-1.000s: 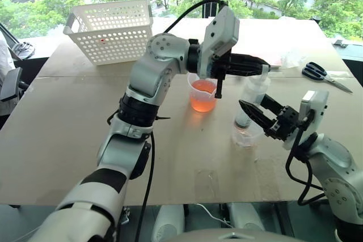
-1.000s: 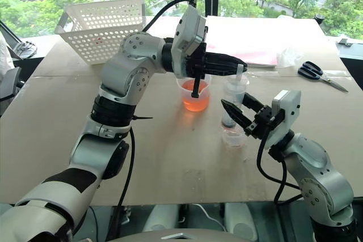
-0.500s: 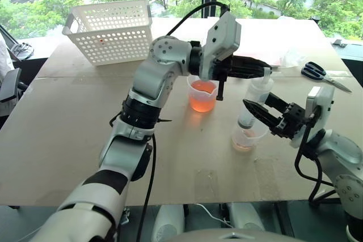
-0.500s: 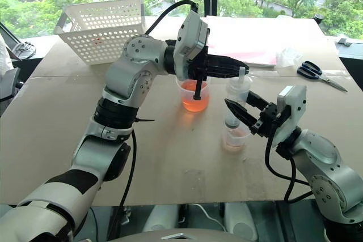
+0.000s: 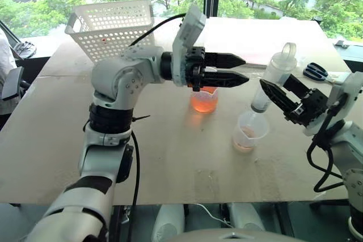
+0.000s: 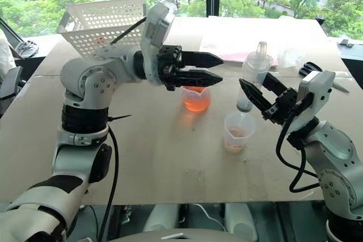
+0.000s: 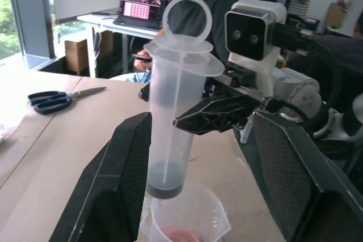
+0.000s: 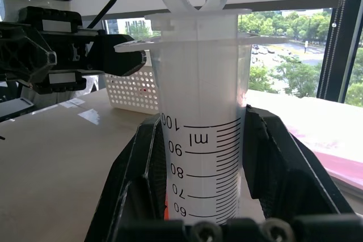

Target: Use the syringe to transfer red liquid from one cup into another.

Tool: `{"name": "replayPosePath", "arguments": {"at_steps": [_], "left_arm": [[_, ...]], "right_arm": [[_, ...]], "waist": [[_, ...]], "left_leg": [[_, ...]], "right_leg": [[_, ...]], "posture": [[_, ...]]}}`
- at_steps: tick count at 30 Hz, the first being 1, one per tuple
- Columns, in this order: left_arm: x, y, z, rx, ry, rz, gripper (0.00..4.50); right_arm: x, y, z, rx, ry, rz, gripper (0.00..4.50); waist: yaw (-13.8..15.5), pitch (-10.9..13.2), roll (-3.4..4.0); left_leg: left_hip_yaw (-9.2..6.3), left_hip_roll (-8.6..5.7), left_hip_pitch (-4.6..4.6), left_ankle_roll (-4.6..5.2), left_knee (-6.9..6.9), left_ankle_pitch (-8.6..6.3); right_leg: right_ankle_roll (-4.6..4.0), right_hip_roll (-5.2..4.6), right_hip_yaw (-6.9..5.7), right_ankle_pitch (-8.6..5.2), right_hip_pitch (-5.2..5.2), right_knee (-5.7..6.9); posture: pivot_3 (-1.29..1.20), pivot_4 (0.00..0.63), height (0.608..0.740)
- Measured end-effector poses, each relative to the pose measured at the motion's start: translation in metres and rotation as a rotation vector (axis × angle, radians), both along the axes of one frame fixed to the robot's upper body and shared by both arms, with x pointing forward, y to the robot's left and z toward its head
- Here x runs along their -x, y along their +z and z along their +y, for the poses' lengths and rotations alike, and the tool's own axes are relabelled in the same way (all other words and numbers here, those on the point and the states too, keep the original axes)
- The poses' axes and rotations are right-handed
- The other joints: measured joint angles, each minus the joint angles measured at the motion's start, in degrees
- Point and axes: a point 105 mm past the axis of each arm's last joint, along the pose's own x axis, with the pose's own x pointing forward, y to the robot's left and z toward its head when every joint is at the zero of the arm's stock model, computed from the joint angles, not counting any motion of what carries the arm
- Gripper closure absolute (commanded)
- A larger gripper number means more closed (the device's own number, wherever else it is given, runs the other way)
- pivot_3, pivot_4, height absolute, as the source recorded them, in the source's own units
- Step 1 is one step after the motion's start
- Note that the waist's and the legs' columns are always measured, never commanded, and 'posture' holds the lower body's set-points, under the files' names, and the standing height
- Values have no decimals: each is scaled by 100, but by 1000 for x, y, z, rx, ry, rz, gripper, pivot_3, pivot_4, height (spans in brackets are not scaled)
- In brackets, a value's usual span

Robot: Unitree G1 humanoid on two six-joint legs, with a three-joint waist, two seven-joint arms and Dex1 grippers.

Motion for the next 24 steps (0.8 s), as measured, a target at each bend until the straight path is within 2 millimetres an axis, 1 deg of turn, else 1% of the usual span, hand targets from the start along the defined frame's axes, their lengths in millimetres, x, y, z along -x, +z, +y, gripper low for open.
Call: {"name": "replayPosePath", "arguments": {"at_steps": [2,4,7,12,15,16,17,18,19,24], "left_arm": [[0,-1,-12,15,17,3,1592],[-1,-2,-18,16,27,4,1592],[-2,-6,-25,0,44,-4,1592],[1,-11,-35,-20,26,-12,1592],[2,-12,-38,-21,21,-21,1592],[3,-12,-39,-16,15,-22,2143],[3,-11,-40,-12,11,-24,2434],[3,-11,-39,-10,13,-29,2888],[3,-11,-39,-8,13,-32,2990],[2,-16,-37,-7,17,-23,2990]], "right_arm": [[0,0,4,11,14,-3,3063],[0,-2,6,21,21,-1,3063],[0,-3,8,51,25,-2,3063],[2,-3,12,75,37,-17,3064],[3,-3,15,83,45,-19,3064],[3,-3,15,89,43,-22,3064],[3,-3,15,93,40,-23,3064],[3,-3,15,94,38,-22,3065],[3,-4,15,95,38,-22,3065],[3,-7,16,100,43,13,3065]], "waist": [[7,0,0],[2,0,0],[-19,0,0],[-54,0,0],[-53,0,1],[-53,0,0],[-53,0,0],[-53,0,0],[-54,0,0],[-53,0,0]], "left_leg": [[1,0,-1,1,13,-1],[3,-1,1,1,15,0],[10,0,2,1,14,0],[11,1,2,1,13,-1],[11,1,2,1,13,-1],[11,1,2,1,13,-1],[11,1,2,1,13,-1],[11,1,2,1,13,-1],[11,1,2,1,13,-1],[11,1,2,1,13,-1]], "right_leg": [[0,0,2,0,5,0],[0,1,2,0,6,1],[0,4,1,0,5,3],[-1,6,2,0,5,3],[-1,5,3,0,5,3],[-1,5,2,0,5,3],[-1,5,2,0,5,3],[-1,5,2,0,5,3],[-1,6,2,0,5,3],[-1,5,3,0,5,3]], "posture": [[0,150,740],[0,150,740],[0,150,740],[0,150,740],[0,150,740],[0,150,740],[0,150,740],[0,150,740],[0,150,740],[0,150,740]]}}
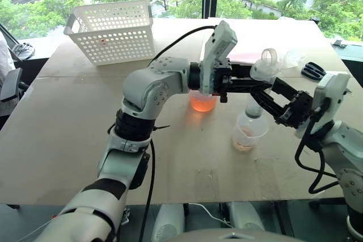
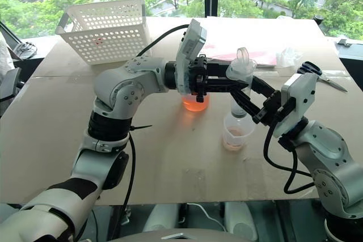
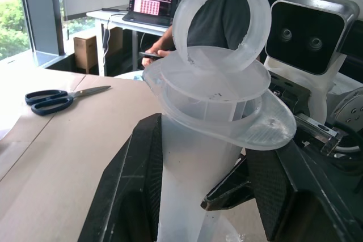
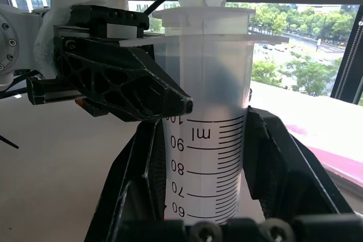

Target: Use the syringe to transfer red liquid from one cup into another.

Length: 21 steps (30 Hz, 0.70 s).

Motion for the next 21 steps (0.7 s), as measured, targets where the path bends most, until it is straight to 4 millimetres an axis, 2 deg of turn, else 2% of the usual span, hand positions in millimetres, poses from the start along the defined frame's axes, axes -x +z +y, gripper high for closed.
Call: {"name": "replayPosePath", "arguments": {"at_steps": [1,2,3,5,6,10,12,17,20,21], "left_arm": [[0,-1,0,2,1,7,2990],[-3,-1,1,14,11,15,2993],[-4,0,1,25,17,14,2994],[-7,9,7,72,37,6,2997],[-9,13,11,90,49,4,2997],[-21,33,46,173,152,46,3000],[-32,46,80,206,279,93,3000],[-38,71,134,243,441,277,3000],[-37,64,164,134,532,437,3000],[-36,52,188,60,610,529,3000]], "right_arm": [[0,0,0,-2,7,15,1977],[0,-3,1,18,14,37,1425],[0,-4,1,25,18,44,1089],[1,-4,1,50,29,53,144],[1,-4,1,58,30,54,0],[-2,2,-13,115,0,33,0],[-1,13,-29,140,10,10,0],[9,30,-43,151,105,-18,0],[21,24,-46,224,185,5,0],[30,15,-49,272,228,35,0]], "waist": [[0,0,0],[1,0,0],[1,0,0],[0,0,0],[-9,0,0],[-20,1,0],[-21,1,0],[7,4,-6],[-4,4,-7],[-24,4,-6]], "left_leg": [[0,0,0,0,0,0],[-1,0,0,0,0,0],[-1,0,0,0,0,0],[0,0,0,0,0,0],[-1,1,1,0,0,0],[-10,2,2,0,-2,0],[-16,3,2,0,-2,0],[-36,2,-3,0,-1,0],[-40,-1,-1,0,-5,0],[-40,-1,1,0,-11,-1]], "right_leg": [[0,0,0,0,0,0],[0,0,0,0,0,0],[0,0,0,0,0,0],[0,0,-1,0,0,0],[0,1,0,0,0,0],[0,2,1,0,-2,0],[2,1,1,0,-1,0],[3,-2,-19,0,3,-3],[4,-3,-23,-1,6,-5],[4,-3,-23,-2,5,-3]], "posture": [[0,150,740],[0,150,740],[0,150,740],[0,150,740],[0,150,740],[0,150,740],[0,150,740],[0,150,740],[0,150,740],[0,150,740]]}}
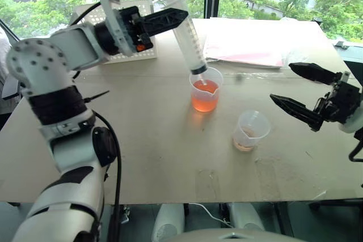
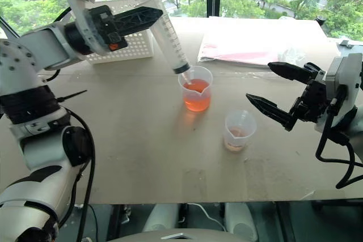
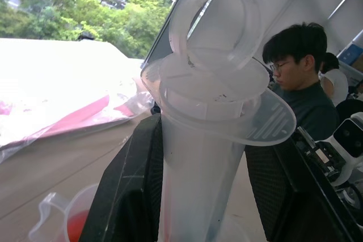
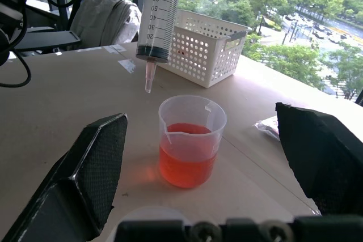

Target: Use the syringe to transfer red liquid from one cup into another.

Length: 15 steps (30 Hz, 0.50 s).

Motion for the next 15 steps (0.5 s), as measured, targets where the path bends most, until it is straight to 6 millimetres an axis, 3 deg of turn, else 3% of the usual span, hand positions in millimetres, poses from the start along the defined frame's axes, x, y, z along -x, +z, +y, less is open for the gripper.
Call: {"name": "replayPosePath", "arguments": {"at_steps": [3,8,13,15], "left_arm": [[-1,-31,33,-59,98,198,3000],[-7,-86,46,-125,168,436,3000],[-19,-137,48,-185,247,593,3000],[-23,-148,50,-196,272,622,3000]], "right_arm": [[16,-11,-3,55,73,49,0],[33,-9,6,86,177,36,0],[34,-11,6,97,171,47,0],[34,-11,6,104,163,48,0]], "waist": [[-5,0,0],[83,0,-10],[129,0,-15],[149,2,-17]], "left_leg": [[-1,2,11,-1,-15,1],[-10,-2,9,-3,-2,2],[-6,-5,3,-3,8,2],[-7,-4,1,-3,7,2]], "right_leg": [[-2,-1,0,0,-1,6],[-4,-13,-15,-1,4,15],[-5,-12,-13,-1,4,15],[-6,-10,-15,-1,4,15]], "posture": [[0,150,740],[0,150,740],[0,150,740],[0,150,740]]}}
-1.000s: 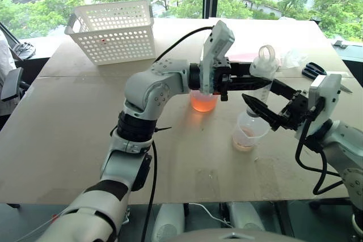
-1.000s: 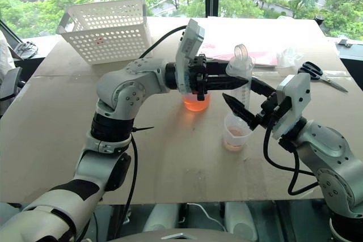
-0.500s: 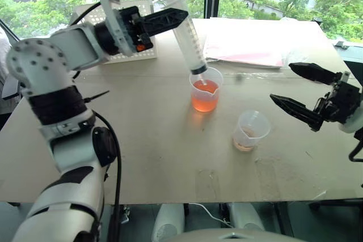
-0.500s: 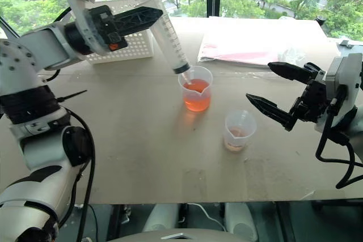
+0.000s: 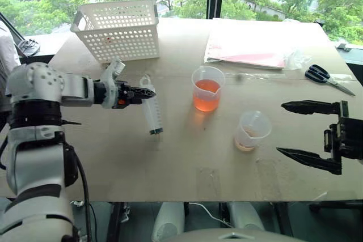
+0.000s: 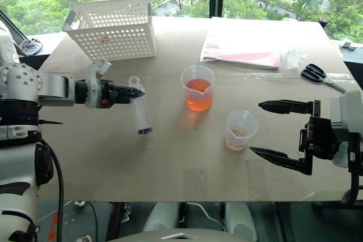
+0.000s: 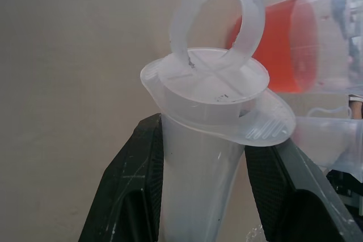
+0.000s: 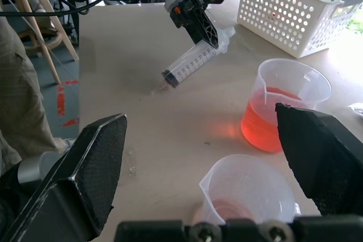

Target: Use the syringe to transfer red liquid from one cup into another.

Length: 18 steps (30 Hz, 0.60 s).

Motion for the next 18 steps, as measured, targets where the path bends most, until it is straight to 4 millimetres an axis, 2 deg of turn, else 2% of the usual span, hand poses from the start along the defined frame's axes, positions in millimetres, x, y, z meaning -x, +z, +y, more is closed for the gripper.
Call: {"name": "replayPosePath", "arguments": {"at_steps": [2,5,6,8,9,13,15,18], "left_arm": [[-6,-7,1,4,23,12,3000],[-14,-16,9,-51,61,10,1515],[-14,-19,12,-64,76,16,1235],[-15,-20,14,-55,82,13,244],[-15,-19,13,-41,78,5,36],[-13,-10,18,-9,92,-41,36],[-9,5,22,36,103,-109,36],[10,29,28,-25,102,-390,36]], "right_arm": [[3,-2,0,9,-6,8,0],[6,-5,-1,17,-18,31,0],[7,-6,-1,17,-19,36,0],[8,-9,-3,15,-24,55,0],[8,-9,-2,12,-22,58,0],[10,-7,-4,5,-25,51,0],[10,-6,-6,8,-31,47,0],[9,-11,-12,13,-56,65,0]], "waist": [[5,0,0],[-1,0,0],[-9,0,0],[-8,0,-3],[-4,0,-3],[-27,1,-4],[-37,5,-11],[-88,4,-10]], "left_leg": [[1,0,-1,0,-1,0],[4,0,1,0,-1,0],[4,0,2,0,-1,0],[2,1,1,0,0,0],[3,1,2,0,0,0],[2,4,2,0,0,0],[-2,7,0,0,0,0],[9,17,4,-2,-5,-1]], "right_leg": [[0,0,0,0,0,-1],[0,-1,4,0,0,-1],[0,0,5,0,0,-1],[0,1,2,0,0,0],[0,0,4,0,0,2],[0,0,5,0,0,4],[0,-1,2,0,-1,4],[1,-27,13,0,-1,7]], "posture": [[0,150,740],[0,150,740],[0,150,740],[0,150,740],[0,150,740],[0,150,740],[0,150,740],[0,150,740]]}}
